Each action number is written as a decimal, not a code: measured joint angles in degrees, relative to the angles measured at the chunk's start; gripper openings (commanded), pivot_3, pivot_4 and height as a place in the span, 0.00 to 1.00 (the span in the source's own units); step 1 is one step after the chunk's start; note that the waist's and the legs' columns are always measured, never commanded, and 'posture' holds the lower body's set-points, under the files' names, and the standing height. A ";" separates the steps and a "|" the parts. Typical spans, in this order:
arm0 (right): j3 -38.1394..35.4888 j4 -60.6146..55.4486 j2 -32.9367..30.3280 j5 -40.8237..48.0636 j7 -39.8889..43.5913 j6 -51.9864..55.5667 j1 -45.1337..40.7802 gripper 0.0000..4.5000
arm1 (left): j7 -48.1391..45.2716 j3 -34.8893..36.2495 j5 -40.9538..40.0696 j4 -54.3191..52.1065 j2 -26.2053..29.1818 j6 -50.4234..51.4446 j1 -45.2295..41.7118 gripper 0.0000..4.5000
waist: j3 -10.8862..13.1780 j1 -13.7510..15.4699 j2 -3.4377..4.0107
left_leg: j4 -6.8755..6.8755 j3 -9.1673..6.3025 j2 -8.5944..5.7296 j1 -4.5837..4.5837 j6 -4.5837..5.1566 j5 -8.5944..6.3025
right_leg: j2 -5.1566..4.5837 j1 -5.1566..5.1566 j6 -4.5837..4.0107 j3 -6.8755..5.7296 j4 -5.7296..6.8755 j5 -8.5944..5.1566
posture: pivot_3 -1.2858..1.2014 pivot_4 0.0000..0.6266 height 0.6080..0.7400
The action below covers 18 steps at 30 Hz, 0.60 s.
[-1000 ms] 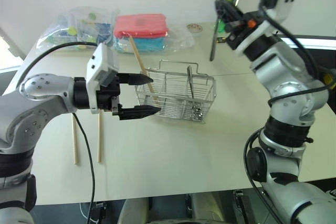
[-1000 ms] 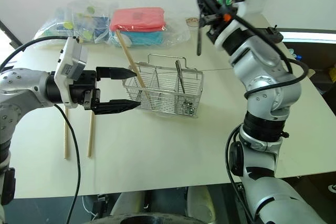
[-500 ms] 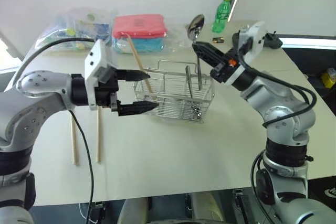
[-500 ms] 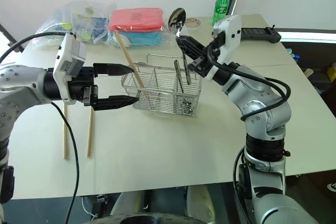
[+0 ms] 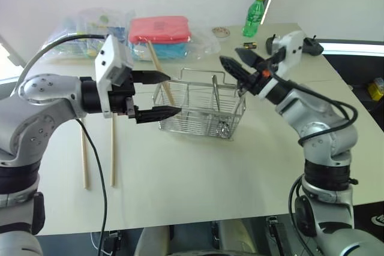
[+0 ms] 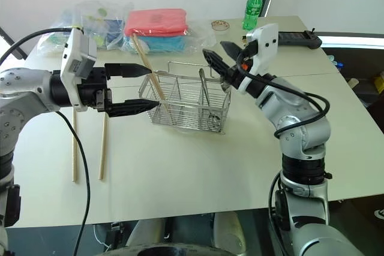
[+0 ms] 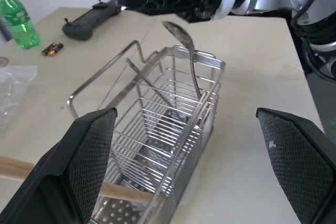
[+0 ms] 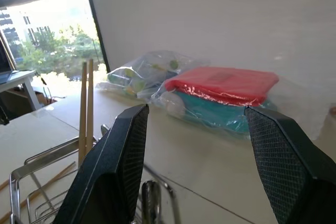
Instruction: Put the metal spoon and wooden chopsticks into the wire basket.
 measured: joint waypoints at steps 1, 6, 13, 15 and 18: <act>-0.44 0.15 -1.50 0.14 0.73 0.02 -1.41 0.65 | 1.02 0.33 -0.03 0.00 -0.27 0.05 0.00 1.00 | 0.01 0.00 -0.03 | 0.00 -0.01 0.00 0.00 0.00 0.00 | 0.00 0.01 0.00 0.00 0.00 0.00 | 0.52 0.24 0.69; -1.49 4.64 -13.62 3.02 10.40 2.00 -13.18 0.65 | 11.48 7.21 -2.99 0.06 -2.96 3.42 -1.48 1.00 | 0.07 0.01 -0.05 | -0.04 -0.01 0.00 0.01 0.00 0.00 | -0.01 0.01 0.04 0.00 -0.02 0.02 | 0.52 0.24 0.69; 3.88 10.72 -32.24 4.97 27.17 13.72 -22.69 0.65 | 33.38 17.33 -4.93 3.17 -3.92 17.33 -3.37 1.00 | 0.04 -0.01 -0.22 | -0.05 -0.02 0.00 0.01 0.05 -0.03 | -0.03 0.03 0.10 -0.01 -0.08 0.02 | 0.52 0.24 0.69; 5.63 10.39 -34.08 7.25 29.58 19.79 -22.67 0.65 | 41.78 20.82 -3.49 5.34 -5.59 25.70 -4.33 1.00 | 0.06 -0.19 -0.23 | -0.01 0.01 0.00 0.03 0.04 -0.03 | -0.05 0.02 0.13 0.00 -0.04 0.04 | 0.52 0.24 0.69; 6.21 7.80 -35.01 9.15 30.53 24.08 -22.00 0.65 | 52.62 24.29 4.07 7.58 -8.06 37.82 -3.41 1.00 | 0.06 -0.22 -0.24 | -0.04 -0.01 0.00 0.07 0.04 -0.03 | -0.01 0.02 0.25 0.00 0.03 0.11 | 0.52 0.24 0.69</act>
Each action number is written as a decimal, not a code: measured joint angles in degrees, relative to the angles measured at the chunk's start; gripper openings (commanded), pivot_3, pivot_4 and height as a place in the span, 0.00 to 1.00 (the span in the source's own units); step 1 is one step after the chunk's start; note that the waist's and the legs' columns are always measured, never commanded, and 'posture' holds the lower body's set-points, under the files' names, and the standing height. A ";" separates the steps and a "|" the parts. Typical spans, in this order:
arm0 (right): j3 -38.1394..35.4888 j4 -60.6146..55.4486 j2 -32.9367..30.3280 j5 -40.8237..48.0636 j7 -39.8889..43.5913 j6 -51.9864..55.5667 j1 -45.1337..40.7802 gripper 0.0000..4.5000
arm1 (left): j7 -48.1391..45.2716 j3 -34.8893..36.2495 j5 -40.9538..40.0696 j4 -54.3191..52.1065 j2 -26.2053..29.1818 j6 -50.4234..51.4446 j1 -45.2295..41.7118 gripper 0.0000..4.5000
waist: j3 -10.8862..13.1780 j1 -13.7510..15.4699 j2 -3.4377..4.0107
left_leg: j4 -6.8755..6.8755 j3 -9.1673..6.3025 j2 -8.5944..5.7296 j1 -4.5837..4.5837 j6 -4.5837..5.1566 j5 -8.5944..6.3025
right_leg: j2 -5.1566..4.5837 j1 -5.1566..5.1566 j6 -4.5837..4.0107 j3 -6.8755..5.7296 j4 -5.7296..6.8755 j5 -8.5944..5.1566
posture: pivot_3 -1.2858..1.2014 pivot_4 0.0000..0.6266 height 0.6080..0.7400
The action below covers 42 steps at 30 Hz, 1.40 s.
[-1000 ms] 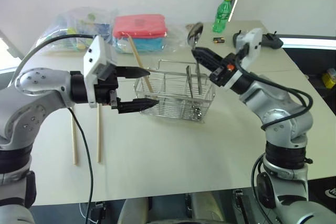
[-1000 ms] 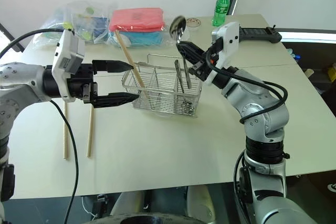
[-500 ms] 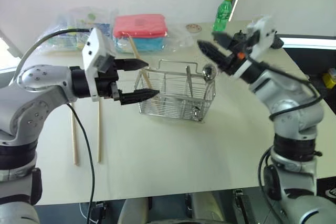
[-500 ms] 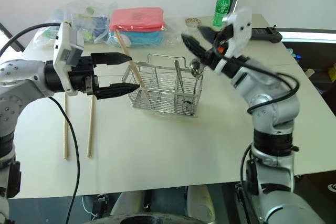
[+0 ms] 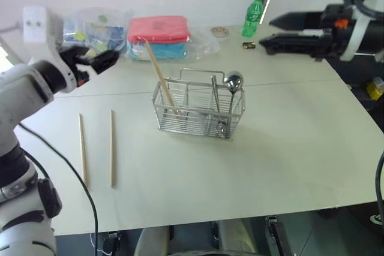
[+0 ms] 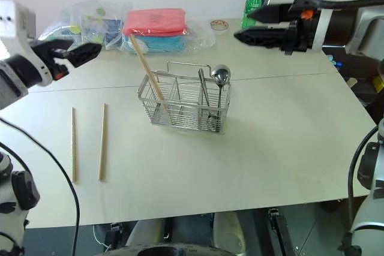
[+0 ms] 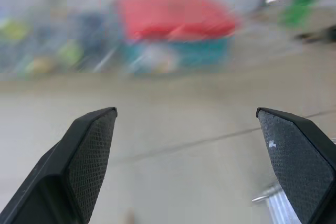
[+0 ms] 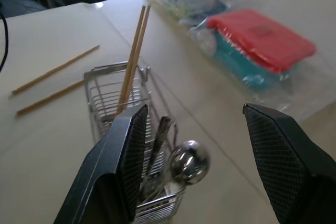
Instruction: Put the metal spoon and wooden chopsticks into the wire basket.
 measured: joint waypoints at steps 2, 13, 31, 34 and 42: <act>-0.14 -2.25 -0.61 0.90 0.59 1.19 1.69 0.65 | 5.98 0.58 5.55 0.39 -1.13 4.52 4.48 1.00 | 0.00 0.06 -0.03 | -0.03 0.00 0.00 -0.01 -0.03 0.00 | 0.00 -0.02 0.02 0.00 0.00 0.01 | 0.52 0.24 0.69; -0.49 -3.86 1.46 2.97 -1.94 4.77 3.14 0.65 | 11.56 6.29 19.81 11.44 -12.91 3.64 4.48 1.00 | -0.02 1.63 -0.35 | 0.00 -0.02 -0.21 -0.11 -0.88 0.44 | -0.27 0.00 -0.11 -0.02 -0.06 0.04 | 0.52 0.24 0.69; -3.60 -8.86 -4.15 6.31 1.71 4.61 9.87 0.65 | 0.39 -6.48 27.82 38.79 -10.42 -14.08 -4.80 1.00 | -0.05 1.60 -0.35 | -0.03 0.01 -0.24 -0.08 -0.92 0.46 | -0.34 -0.01 0.13 -0.02 -0.02 0.17 | 0.52 0.24 0.69; -4.10 -8.98 -4.03 6.50 0.63 4.65 9.87 0.67 | 0.26 -6.44 28.64 41.73 -10.33 -15.04 -6.47 0.88 | -0.07 1.63 -0.32 | -0.03 0.01 -0.24 -0.07 -0.92 0.46 | -0.34 -0.01 0.14 -0.02 -0.01 0.17 | 0.52 0.24 0.69; -4.16 -8.84 -3.81 7.33 -1.98 5.16 9.90 0.67 | 2.93 -1.30 29.68 43.33 -11.57 -12.77 -8.48 0.01 | -0.09 1.82 -0.29 | 0.02 0.01 -0.34 -0.08 -0.93 0.46 | -0.46 0.06 0.22 -0.02 -0.02 0.20 | 0.52 0.24 0.69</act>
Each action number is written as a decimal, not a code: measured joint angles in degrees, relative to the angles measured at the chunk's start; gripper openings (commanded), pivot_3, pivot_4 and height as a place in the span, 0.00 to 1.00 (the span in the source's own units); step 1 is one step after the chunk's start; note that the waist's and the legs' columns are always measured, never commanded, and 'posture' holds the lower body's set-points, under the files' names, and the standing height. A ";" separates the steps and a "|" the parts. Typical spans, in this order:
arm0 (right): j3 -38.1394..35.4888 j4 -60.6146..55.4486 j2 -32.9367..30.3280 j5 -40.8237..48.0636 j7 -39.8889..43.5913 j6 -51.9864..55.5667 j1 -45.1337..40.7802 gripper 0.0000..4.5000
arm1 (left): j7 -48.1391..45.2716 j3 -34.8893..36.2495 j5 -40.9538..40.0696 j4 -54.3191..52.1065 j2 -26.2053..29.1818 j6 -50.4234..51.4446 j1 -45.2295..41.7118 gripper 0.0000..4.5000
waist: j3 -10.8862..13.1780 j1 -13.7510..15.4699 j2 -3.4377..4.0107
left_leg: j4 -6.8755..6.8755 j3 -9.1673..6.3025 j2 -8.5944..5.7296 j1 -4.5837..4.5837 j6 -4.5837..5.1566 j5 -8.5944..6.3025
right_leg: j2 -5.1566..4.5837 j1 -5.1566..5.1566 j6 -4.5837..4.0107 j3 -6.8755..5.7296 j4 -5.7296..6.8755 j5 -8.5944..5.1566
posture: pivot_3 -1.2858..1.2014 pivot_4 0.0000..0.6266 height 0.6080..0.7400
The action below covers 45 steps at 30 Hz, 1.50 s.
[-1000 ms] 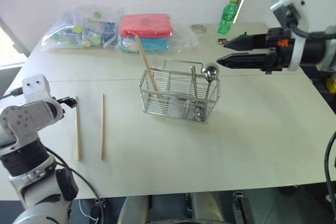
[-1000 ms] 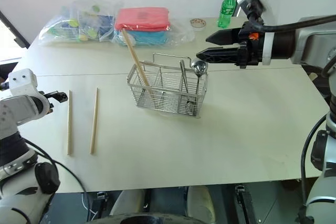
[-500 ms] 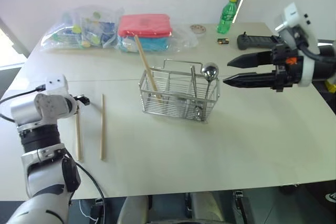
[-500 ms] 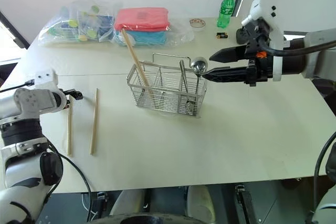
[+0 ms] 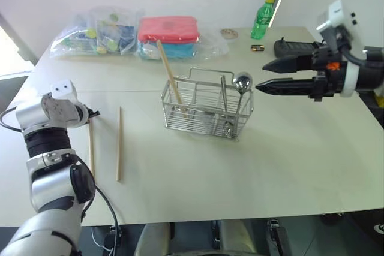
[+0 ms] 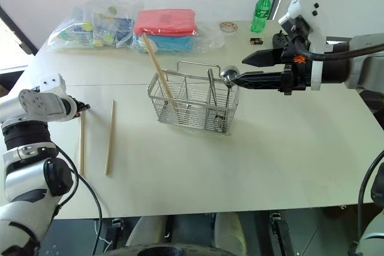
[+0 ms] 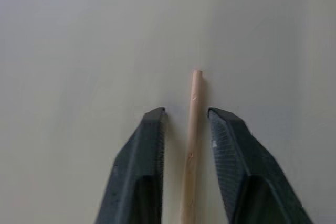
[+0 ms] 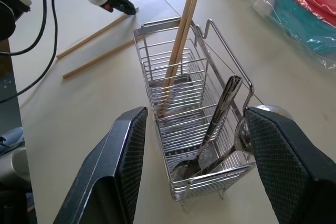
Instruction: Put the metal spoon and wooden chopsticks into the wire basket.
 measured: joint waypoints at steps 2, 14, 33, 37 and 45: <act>0.00 0.31 0.04 0.08 -0.42 0.01 -0.01 0.67 | 0.42 1.24 0.01 -0.39 -0.63 0.77 -0.30 0.01 | 0.00 0.02 0.00 | 0.02 0.01 -0.03 0.00 0.00 0.00 | -0.04 0.03 0.03 0.00 -0.01 0.01 | 0.52 0.24 0.69; 0.01 1.02 0.30 0.04 -1.34 -0.13 -0.02 0.67 | 0.52 2.05 0.30 -2.09 -1.41 2.17 -0.34 0.01 | 0.00 -0.10 0.00 | 0.01 0.03 -0.05 0.02 -0.02 0.01 | -0.06 0.02 0.15 0.00 -0.01 0.07 | 0.52 0.24 0.69; -2.97 0.76 -3.11 -0.14 2.26 -3.39 6.45 0.67 | -29.24 -0.76 -20.27 -22.97 3.27 -25.82 -17.71 0.01 | 0.17 -0.39 -0.29 | 0.04 0.10 -0.03 -0.14 -0.11 0.06 | -0.08 -0.06 0.20 -0.02 -0.13 0.10 | 0.52 0.24 0.69; -3.34 0.74 -3.15 -0.15 1.91 -3.53 7.37 0.67 | -32.70 -4.99 -25.05 -27.45 1.18 -25.84 -21.76 0.01 | 0.07 -0.49 -0.11 | 0.02 0.09 -0.03 0.03 -0.09 0.06 | -0.07 0.08 0.23 -0.02 -0.05 0.09 | 0.52 0.24 0.69; -6.42 -1.53 -2.83 1.35 -1.85 -2.31 8.96 0.67 | -36.14 -18.33 -24.72 -30.18 -7.45 -27.46 -14.89 0.01 | 0.09 -0.62 -0.11 | 0.05 0.06 0.02 -0.02 -0.07 0.07 | 0.03 0.04 0.21 0.01 -0.03 0.10 | 0.52 0.24 0.69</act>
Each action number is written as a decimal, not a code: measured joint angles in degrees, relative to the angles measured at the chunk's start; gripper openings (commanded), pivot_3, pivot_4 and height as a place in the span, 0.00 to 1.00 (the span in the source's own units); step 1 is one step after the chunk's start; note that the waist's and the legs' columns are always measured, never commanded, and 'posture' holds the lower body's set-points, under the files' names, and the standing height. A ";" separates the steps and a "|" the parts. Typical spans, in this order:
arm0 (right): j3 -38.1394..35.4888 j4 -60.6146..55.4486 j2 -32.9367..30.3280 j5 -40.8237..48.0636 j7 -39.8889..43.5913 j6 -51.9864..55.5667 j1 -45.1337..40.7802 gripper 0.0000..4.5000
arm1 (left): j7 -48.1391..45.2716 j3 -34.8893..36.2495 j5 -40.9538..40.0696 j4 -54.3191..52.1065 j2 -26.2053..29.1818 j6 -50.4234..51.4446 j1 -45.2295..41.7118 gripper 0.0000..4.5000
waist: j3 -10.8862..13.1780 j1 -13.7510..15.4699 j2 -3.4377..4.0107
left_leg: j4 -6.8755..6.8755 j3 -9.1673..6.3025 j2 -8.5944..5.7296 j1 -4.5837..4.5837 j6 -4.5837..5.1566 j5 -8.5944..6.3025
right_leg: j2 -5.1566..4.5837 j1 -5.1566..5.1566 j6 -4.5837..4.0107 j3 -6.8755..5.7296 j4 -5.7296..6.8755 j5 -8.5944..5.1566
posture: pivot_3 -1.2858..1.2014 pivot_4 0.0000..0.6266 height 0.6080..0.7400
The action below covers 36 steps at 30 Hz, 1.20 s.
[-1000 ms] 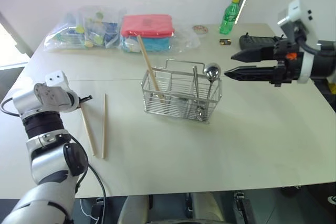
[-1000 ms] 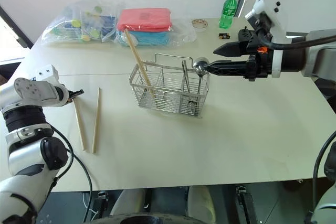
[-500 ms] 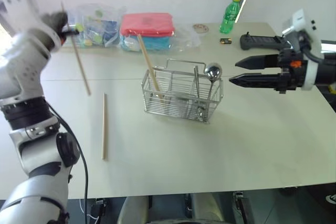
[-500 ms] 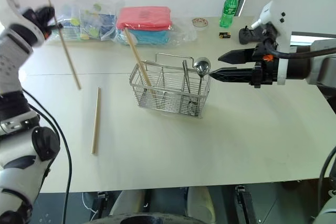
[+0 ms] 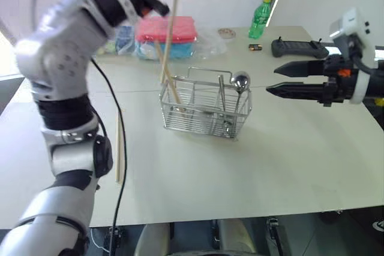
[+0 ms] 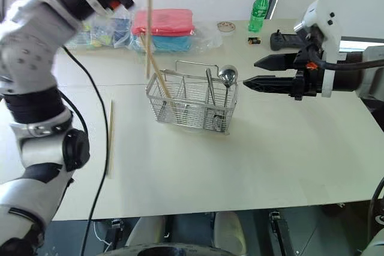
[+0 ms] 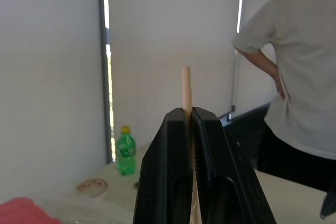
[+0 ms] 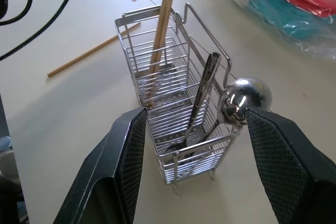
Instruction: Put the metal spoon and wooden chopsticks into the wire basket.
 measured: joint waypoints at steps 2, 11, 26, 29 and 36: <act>-0.97 -0.52 0.02 0.86 -1.08 0.50 0.48 0.67 | -0.05 -1.47 0.46 -0.10 -1.12 -0.81 1.91 0.01 | 0.00 -0.07 0.01 | -0.03 0.00 0.02 -0.01 0.03 -0.01 | 0.02 -0.03 0.00 0.00 -0.01 0.00 | 0.52 0.24 0.69; -3.94 -2.23 0.24 3.91 -5.12 2.53 2.00 0.67 | 0.17 -3.63 2.24 0.01 -5.24 -5.00 4.89 0.46 | 0.00 0.50 0.01 | 0.06 -0.01 0.03 -0.04 0.06 -0.03 | 0.05 0.04 -0.06 0.01 -0.05 -0.03 | 0.52 0.24 0.69; -3.46 -1.96 -0.11 3.61 -3.86 0.65 2.81 0.67 | 11.76 6.21 -4.85 -1.17 0.16 5.04 2.16 0.99 | 0.01 0.12 0.00 | 0.04 -0.06 0.05 -0.01 0.08 -0.03 | 0.11 0.02 -0.02 0.01 0.00 -0.01 | 0.52 0.24 0.69; -2.87 -2.02 -0.10 3.46 -3.28 0.04 3.83 0.67 | 21.07 11.44 -4.09 1.91 6.09 12.41 -1.88 0.99 | 0.00 -0.16 0.02 | 0.02 -0.05 0.05 0.03 0.08 -0.03 | 0.10 0.04 0.01 0.01 0.01 -0.01 | 0.52 0.24 0.69; -2.47 -1.94 0.06 2.61 -3.04 -0.84 4.60 0.67 | 40.39 15.07 8.70 9.11 8.20 36.20 2.59 0.99 | 0.00 -0.48 0.00 | 0.05 -0.10 0.03 0.03 0.07 -0.03 | 0.10 0.08 0.03 0.00 0.05 -0.01 | 0.52 0.24 0.69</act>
